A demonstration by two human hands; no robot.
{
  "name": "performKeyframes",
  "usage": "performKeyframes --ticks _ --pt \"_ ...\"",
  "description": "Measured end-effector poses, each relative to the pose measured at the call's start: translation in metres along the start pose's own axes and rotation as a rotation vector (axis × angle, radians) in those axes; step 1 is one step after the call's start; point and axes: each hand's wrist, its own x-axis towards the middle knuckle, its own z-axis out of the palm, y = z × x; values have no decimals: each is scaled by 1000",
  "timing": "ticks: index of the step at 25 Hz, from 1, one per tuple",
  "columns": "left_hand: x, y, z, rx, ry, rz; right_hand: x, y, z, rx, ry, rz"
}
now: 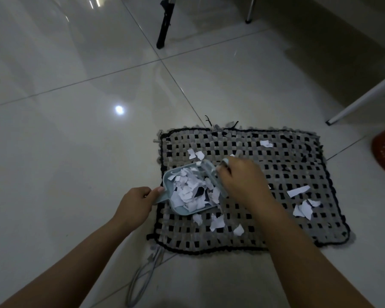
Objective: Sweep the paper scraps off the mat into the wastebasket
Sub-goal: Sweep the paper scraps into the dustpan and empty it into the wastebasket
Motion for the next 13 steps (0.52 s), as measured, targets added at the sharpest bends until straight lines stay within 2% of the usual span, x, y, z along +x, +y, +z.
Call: performKeyframes --ticks 4,6,11,13 --pt "-1 1 -2 24 31 34 22 36 -20 -68 175 219" --pt "-2 1 -2 59 41 51 30 45 -20 -83 182 268" --pt "1 -1 1 76 43 53 1 6 16 -54 36 8" --pt "2 -2 1 63 45 46 -11 -9 23 -16 2 -39"
